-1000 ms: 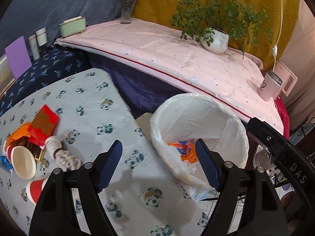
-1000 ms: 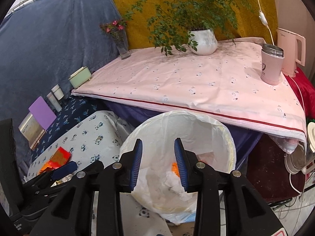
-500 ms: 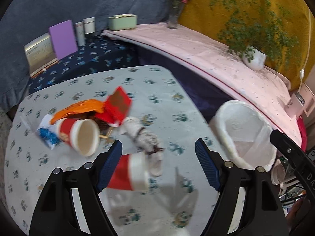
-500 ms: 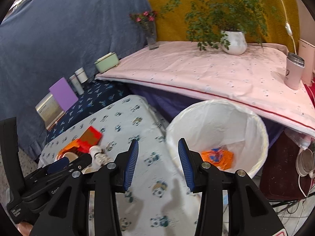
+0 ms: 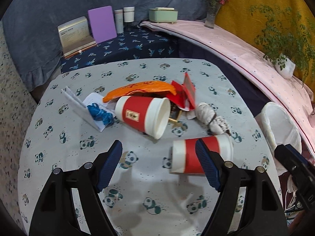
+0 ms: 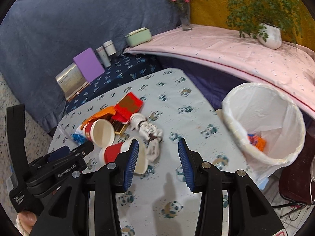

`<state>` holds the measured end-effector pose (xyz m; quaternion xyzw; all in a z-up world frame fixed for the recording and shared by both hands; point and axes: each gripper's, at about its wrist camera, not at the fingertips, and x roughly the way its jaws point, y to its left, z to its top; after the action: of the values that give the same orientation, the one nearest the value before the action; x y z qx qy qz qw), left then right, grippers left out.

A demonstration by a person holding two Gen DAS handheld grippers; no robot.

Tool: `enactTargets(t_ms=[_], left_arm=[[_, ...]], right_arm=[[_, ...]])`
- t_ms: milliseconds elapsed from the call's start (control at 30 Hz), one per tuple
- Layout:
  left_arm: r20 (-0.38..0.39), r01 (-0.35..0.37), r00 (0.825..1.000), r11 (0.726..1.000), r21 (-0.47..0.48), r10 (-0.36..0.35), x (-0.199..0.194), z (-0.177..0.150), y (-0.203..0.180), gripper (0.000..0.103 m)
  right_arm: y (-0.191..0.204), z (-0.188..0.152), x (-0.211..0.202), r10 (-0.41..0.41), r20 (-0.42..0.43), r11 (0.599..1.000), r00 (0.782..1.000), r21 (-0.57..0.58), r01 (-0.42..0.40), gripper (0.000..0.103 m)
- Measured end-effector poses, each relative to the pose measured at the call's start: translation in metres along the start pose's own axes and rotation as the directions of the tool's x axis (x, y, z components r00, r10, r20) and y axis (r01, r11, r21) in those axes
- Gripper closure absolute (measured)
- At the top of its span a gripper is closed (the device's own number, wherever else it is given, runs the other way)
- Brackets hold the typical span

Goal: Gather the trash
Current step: 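Return to the table and grasp a red paper cup with the right tool, then grasp the second red paper cup with the left tool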

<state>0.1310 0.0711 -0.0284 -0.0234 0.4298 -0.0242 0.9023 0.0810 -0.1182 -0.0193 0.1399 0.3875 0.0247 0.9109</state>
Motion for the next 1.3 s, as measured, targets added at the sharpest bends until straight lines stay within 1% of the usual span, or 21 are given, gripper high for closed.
enactTargets(t_ms=[233,467,600,633,667,700,767,800,900,1033,1067,1167,1233,1267,1300], left_arm=[[-0.031,0.005,1.0,0.999,-0.05,-0.007,0.013,-0.001,0.021,0.03],[-0.048,0.025,0.998,0.997,-0.073,-0.029,0.025,0.001,0.03,0.03],[-0.058,0.02,0.998,0.997,-0.069,-0.024,0.034,0.003,0.03,0.03],[-0.061,0.018,0.998,0.997,-0.069,-0.022,0.036,0.004,0.03,0.03],[-0.063,0.019,0.998,0.997,-0.069,-0.024,0.038,0.005,0.03,0.03],[-0.065,0.019,0.998,0.997,-0.068,-0.024,0.04,0.005,0.029,0.03],[-0.068,0.014,0.998,0.998,-0.064,-0.019,0.045,0.007,0.027,0.03],[-0.068,0.01,0.998,0.998,-0.064,-0.014,0.046,0.008,0.026,0.03],[-0.066,-0.002,0.998,0.998,-0.062,-0.003,0.052,0.011,0.023,0.03],[-0.073,-0.02,0.997,0.998,-0.054,0.016,0.064,0.017,0.018,0.032],[-0.075,-0.027,0.997,0.998,-0.049,0.023,0.067,0.019,0.017,0.033],[-0.08,-0.047,0.996,0.999,-0.024,0.045,0.076,0.022,0.013,0.045],[-0.091,-0.055,0.994,0.998,-0.011,0.053,0.081,0.024,0.011,0.065],[-0.096,-0.06,0.994,0.998,-0.007,0.059,0.083,0.024,0.011,0.07],[-0.1,-0.063,0.993,0.998,-0.002,0.063,0.084,0.024,0.01,0.079]], right_arm=[[0.027,-0.01,0.026,0.029,-0.065,0.998,0.997,-0.046,-0.032,0.062],[0.037,-0.015,0.054,0.045,-0.123,0.997,0.991,-0.062,-0.053,0.062],[0.04,-0.018,0.066,0.072,-0.151,0.995,0.986,-0.058,-0.082,0.063],[0.04,-0.018,0.068,0.079,-0.157,0.994,0.984,-0.057,-0.089,0.067],[0.041,-0.019,0.071,0.085,-0.163,0.994,0.983,-0.058,-0.096,0.073],[0.042,-0.02,0.072,0.089,-0.17,0.993,0.981,-0.06,-0.1,0.076],[0.042,-0.022,0.072,0.092,-0.168,0.993,0.982,-0.054,-0.103,0.089],[0.041,-0.022,0.07,0.095,-0.162,0.993,0.982,-0.048,-0.104,0.09],[0.042,-0.018,0.061,0.122,-0.14,0.99,0.982,-0.053,-0.131,0.099],[0.041,-0.008,0.046,0.13,-0.097,0.989,0.987,-0.056,-0.136,0.1],[0.04,-0.006,0.042,0.131,-0.086,0.989,0.988,-0.055,-0.136,0.1],[0.037,0.002,0.033,0.135,-0.059,0.989,0.989,-0.051,-0.138,0.1],[0.034,0.006,0.028,0.135,-0.044,0.99,0.99,-0.046,-0.137,0.1],[0.033,0.008,0.026,0.133,-0.037,0.99,0.99,-0.044,-0.135,0.1],[0.032,0.009,0.024,0.131,-0.032,0.99,0.991,-0.044,-0.133,0.1]])
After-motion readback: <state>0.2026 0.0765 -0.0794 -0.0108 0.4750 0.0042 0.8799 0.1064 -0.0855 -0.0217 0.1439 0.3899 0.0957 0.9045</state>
